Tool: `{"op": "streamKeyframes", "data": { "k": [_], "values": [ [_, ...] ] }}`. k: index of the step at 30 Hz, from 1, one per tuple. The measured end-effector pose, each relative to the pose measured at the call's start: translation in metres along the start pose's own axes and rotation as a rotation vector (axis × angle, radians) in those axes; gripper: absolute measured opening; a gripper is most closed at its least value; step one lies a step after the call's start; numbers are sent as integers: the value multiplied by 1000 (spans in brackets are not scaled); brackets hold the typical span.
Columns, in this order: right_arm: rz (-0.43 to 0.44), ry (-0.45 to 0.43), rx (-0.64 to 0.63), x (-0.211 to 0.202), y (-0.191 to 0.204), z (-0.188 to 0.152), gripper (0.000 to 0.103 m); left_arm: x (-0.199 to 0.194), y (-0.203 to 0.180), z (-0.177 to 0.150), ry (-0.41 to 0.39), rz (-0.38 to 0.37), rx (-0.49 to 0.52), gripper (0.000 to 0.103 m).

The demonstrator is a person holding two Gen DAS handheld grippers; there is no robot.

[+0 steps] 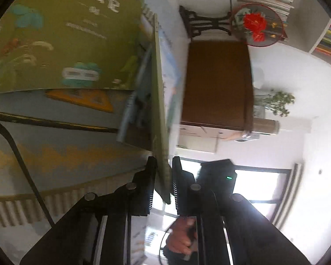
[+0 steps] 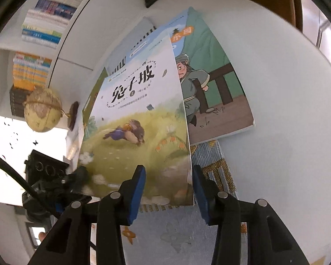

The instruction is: Organize books

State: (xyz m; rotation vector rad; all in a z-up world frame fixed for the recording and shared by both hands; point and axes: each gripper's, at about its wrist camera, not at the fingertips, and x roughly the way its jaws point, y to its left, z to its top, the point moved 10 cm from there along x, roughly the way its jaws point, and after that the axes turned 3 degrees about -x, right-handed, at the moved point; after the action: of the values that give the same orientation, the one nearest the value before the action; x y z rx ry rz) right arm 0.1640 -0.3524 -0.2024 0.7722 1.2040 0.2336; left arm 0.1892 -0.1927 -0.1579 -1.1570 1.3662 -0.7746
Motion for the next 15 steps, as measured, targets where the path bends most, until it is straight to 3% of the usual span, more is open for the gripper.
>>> {"op": "streamKeyframes", "data": {
  "k": [2, 6, 8, 10, 13, 15],
  "values": [
    [53, -4, 44, -3, -4, 2, 45, -1, -5, -1, 14, -21, -8, 11],
    [129, -18, 110, -4, -9, 4, 44, 0, 3, -1, 18, 22, -20, 11],
    [135, -29, 104, -7, -8, 4, 40, -2, 12, -1, 14, 54, -32, 11],
    [148, -42, 81, -11, -3, 4, 29, -1, 20, -2, 17, 107, -26, 10],
    [76, -53, -13, -14, 6, 4, 28, 5, 18, -3, 13, 154, 8, 10],
    [6, -35, -72, -10, 8, 3, 28, 5, 9, -4, 7, 51, -35, 11]
  ]
}}
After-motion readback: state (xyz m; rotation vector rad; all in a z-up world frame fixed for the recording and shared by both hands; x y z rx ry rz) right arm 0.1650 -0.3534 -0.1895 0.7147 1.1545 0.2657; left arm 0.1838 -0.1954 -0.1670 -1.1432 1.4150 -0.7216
